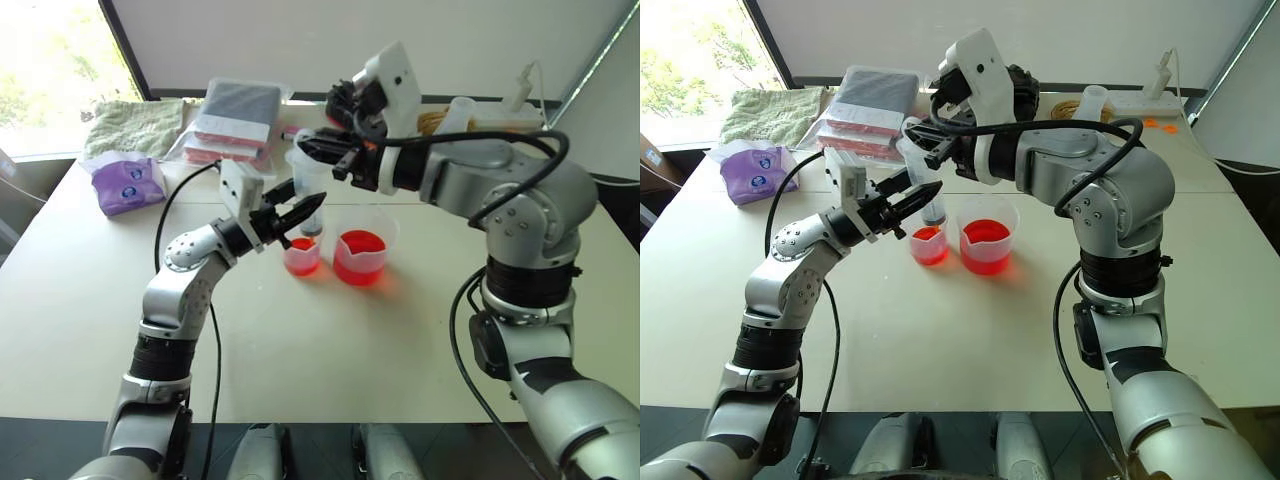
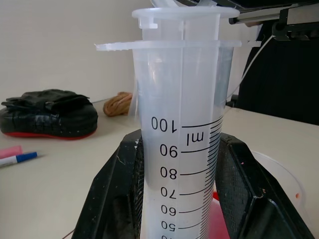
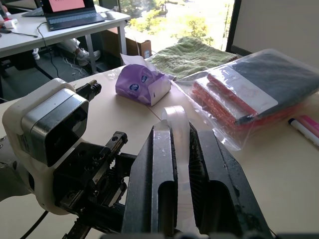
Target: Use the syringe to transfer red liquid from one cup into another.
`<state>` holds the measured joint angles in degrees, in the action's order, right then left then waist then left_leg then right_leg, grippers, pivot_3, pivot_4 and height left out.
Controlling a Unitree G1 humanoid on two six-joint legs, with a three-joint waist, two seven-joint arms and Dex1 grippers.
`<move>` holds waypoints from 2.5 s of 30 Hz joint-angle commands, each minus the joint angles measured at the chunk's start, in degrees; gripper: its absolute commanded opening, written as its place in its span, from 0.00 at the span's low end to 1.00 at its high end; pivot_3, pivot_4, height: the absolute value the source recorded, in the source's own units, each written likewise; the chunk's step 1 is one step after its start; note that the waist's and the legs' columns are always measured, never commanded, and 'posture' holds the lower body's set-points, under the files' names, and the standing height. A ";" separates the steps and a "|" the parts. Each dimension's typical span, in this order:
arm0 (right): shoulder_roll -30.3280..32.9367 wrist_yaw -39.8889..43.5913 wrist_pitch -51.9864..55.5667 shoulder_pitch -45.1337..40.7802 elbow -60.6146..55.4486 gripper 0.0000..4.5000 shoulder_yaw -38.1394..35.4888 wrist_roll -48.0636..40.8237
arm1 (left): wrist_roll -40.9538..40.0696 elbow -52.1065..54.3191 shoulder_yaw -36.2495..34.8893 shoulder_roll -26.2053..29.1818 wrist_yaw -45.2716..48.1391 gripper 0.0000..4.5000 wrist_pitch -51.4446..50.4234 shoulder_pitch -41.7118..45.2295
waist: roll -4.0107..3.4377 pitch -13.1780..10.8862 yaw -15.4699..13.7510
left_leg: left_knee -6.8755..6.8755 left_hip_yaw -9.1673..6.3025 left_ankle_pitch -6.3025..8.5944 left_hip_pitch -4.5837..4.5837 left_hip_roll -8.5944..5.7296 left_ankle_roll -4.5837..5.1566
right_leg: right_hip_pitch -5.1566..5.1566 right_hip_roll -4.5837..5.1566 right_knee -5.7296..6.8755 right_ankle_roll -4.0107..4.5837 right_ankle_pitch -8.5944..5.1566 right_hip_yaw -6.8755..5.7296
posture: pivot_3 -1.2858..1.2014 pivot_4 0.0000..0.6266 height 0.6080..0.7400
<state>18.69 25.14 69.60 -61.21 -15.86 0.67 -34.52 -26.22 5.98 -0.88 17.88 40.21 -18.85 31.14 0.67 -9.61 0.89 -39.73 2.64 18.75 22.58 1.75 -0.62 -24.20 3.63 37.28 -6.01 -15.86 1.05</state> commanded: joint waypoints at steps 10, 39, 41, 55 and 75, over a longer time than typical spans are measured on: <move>-1.46 4.46 1.39 0.53 -1.31 0.00 3.84 -3.32 | -3.43 4.79 -4.33 1.66 -1.77 0.34 -1.01 1.26 | 0.00 0.00 0.04 | 0.01 0.00 0.00 0.00 0.00 0.00 | -0.01 0.00 0.00 0.00 0.00 0.00 | 0.52 0.24 1.00; 1.44 7.57 -2.88 -0.57 2.59 0.77 2.50 -1.65 | -4.44 5.50 -5.24 4.38 -2.64 0.34 -1.80 1.09 | 0.00 0.00 0.03 | 0.06 0.01 0.00 0.00 -0.01 0.00 | -0.03 0.01 -0.02 0.00 0.00 0.00 | 0.52 0.24 1.00; 2.54 8.27 -3.29 -0.74 3.40 0.77 2.15 -1.23 | -4.47 5.53 -5.25 4.33 -2.77 0.34 -1.78 1.08 | 0.00 0.00 0.03 | 0.06 0.01 0.00 0.00 0.00 0.00 | -0.03 0.01 -0.02 0.00 0.00 0.00 | 0.52 0.24 1.00; 13.01 13.48 -7.43 -1.12 10.92 0.77 -2.89 -0.20 | -9.52 7.42 -5.71 4.46 -3.18 0.34 -6.33 1.54 | 0.02 -0.01 -0.05 | 0.08 0.02 0.00 0.01 -0.01 0.00 | -0.04 0.02 -0.05 0.00 0.00 0.00 | 0.52 0.24 1.00; 13.66 12.53 -6.66 5.49 8.95 0.77 -4.16 -0.85 | -35.83 -10.30 -27.17 3.21 -34.95 0.34 -33.02 20.68 | 0.05 -0.03 -0.05 | 0.13 -0.02 -0.04 0.00 -0.02 -0.06 | -0.06 0.01 -0.04 -0.01 0.00 0.01 | 0.52 0.24 1.00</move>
<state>32.50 37.90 63.35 -55.02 -4.57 -2.63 -34.64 -59.19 -4.61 -26.14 20.36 7.53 -49.97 50.46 0.72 -9.64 0.83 -39.59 2.62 18.71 22.58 1.72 -0.69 -24.27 3.65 37.24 -6.01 -15.86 1.06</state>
